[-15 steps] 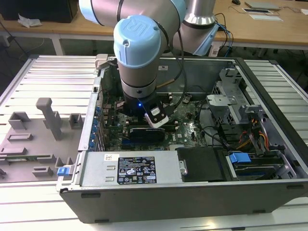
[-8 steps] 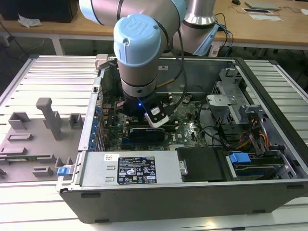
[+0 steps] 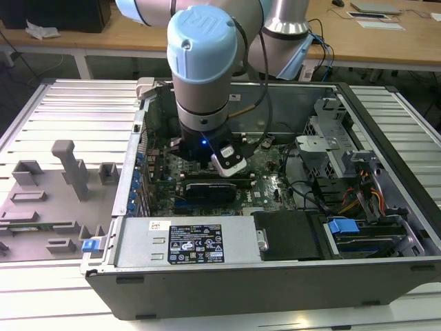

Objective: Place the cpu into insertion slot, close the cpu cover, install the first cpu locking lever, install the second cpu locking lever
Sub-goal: 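Install the second cpu locking lever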

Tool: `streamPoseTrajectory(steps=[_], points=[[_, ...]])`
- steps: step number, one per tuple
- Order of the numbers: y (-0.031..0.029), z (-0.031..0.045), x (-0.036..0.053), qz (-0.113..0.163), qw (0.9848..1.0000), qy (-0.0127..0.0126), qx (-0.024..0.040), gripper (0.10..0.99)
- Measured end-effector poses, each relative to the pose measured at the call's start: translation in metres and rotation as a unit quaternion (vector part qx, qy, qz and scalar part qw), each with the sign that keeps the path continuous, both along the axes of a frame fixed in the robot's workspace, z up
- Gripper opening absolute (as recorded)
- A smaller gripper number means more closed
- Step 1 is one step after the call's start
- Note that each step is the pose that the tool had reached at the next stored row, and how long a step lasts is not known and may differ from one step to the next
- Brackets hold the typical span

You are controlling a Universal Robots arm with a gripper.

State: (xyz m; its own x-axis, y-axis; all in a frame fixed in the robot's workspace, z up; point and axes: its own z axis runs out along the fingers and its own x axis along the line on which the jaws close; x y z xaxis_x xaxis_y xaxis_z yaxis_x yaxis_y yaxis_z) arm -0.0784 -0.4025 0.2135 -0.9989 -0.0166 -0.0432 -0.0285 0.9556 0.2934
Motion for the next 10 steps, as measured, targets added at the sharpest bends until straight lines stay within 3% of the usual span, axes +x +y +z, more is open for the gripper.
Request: streamPoseTrajectory(steps=[3, 8, 9, 10], points=[[-0.0003, 0.001, 0.0169, 0.0, 1.0, 0.0043, 0.0, 0.106], [-0.0004, 0.0013, 0.0275, 0.0, 1.0, 0.0079, -0.0011, 0.106], [0.0054, 0.0014, 0.0301, 0.0, 0.9997, 0.0088, -0.0215, 0.106], [0.0242, 0.0013, 0.0316, -0.001, 0.9986, 0.0091, -0.0521, 0.106]])
